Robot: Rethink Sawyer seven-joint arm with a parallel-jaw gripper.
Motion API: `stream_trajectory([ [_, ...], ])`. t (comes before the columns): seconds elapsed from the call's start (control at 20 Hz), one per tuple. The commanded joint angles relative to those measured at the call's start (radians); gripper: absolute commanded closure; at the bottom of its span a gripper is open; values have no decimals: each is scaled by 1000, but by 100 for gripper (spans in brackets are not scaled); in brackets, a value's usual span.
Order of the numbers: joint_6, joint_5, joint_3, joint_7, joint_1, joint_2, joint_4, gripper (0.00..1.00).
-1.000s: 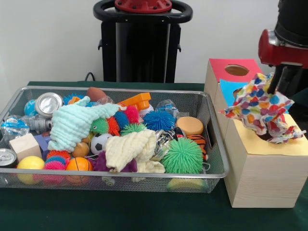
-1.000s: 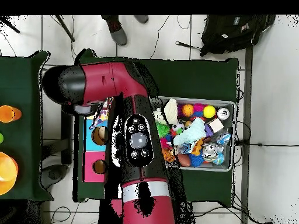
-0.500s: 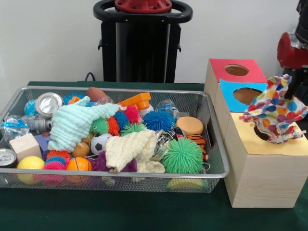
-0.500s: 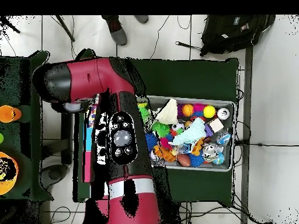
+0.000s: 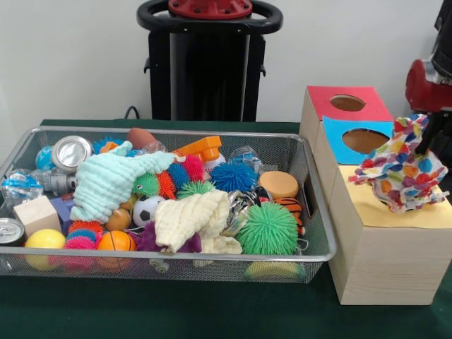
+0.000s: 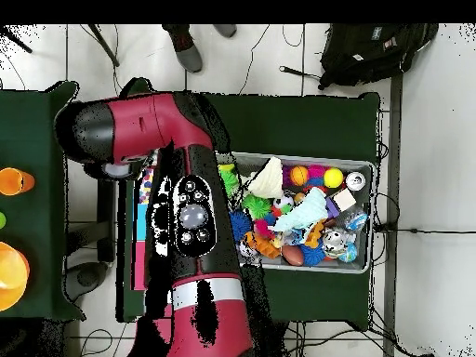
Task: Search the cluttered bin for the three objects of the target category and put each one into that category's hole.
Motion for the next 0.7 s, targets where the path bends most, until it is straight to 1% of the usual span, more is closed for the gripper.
stream_trajectory([
  [0.05, -97, 9, -6, 111, -56, 6, 135, 100],
  [0.45, -150, 5, -6, 82, -88, -10, 197, 100],
  [0.7, -188, 2, -5, 97, -86, 3, 214, 100],
])
